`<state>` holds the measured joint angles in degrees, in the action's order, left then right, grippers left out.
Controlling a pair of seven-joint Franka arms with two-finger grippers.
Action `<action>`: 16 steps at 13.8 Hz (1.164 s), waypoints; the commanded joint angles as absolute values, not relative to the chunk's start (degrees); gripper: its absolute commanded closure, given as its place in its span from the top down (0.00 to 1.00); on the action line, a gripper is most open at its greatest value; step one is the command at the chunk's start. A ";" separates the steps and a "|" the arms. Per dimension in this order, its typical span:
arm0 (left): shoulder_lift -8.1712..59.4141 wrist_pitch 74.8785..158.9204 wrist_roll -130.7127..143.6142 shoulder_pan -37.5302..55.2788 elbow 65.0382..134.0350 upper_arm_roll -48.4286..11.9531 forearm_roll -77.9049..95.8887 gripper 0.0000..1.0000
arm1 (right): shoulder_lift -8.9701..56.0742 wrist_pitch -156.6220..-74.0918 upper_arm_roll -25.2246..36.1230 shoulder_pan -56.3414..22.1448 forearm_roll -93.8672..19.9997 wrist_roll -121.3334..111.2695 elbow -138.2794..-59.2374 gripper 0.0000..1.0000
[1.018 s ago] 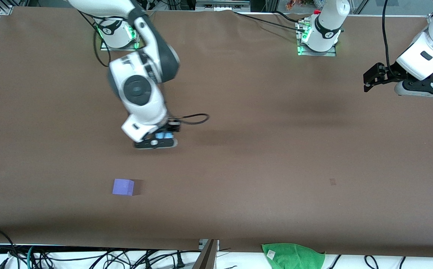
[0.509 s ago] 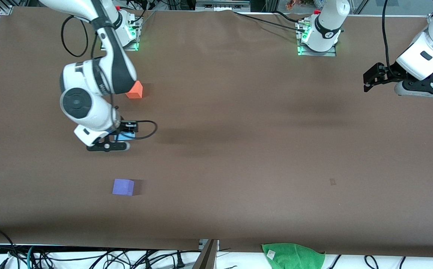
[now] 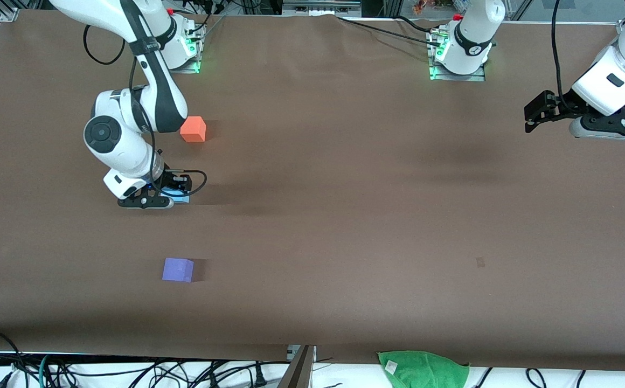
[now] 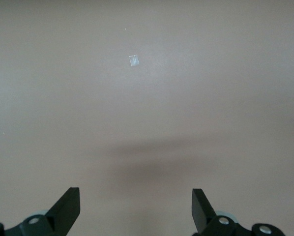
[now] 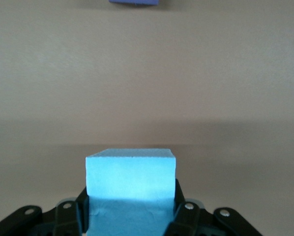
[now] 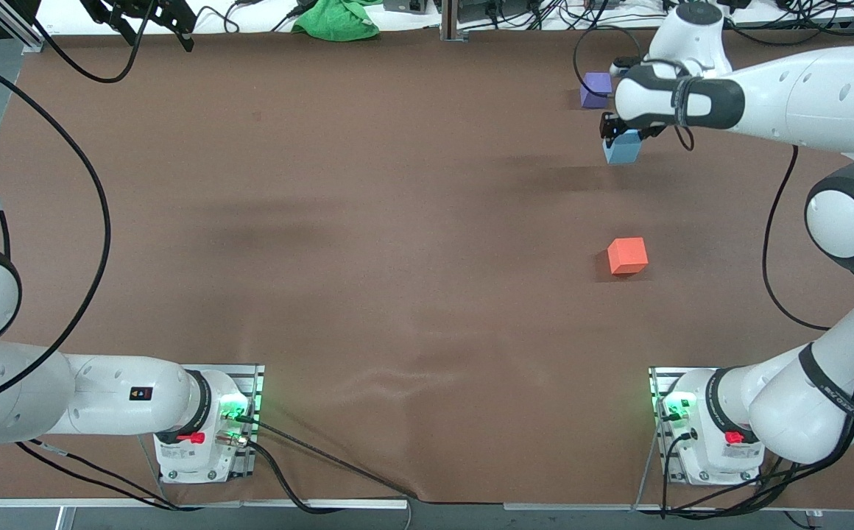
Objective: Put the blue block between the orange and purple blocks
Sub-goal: 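Lower the blue block between the orange and purple blocks, open the right gripper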
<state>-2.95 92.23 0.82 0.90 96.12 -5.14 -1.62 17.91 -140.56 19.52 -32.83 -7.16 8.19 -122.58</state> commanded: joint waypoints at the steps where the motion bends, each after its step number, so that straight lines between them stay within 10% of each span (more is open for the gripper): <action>1: -3.34 91.76 -0.53 0.97 95.98 -4.92 -0.62 1.00 | 14.77 -147.72 19.51 -33.31 -8.44 7.65 -129.36 0.61; 16: -3.34 91.76 -0.53 0.79 95.98 -4.92 -0.62 1.00 | 21.18 -164.26 16.44 -33.66 -8.35 8.00 -134.12 0.61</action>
<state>-2.95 92.24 0.82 0.90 96.12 -5.14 -1.62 20.85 -161.96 16.58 -33.42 -7.17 8.45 -133.06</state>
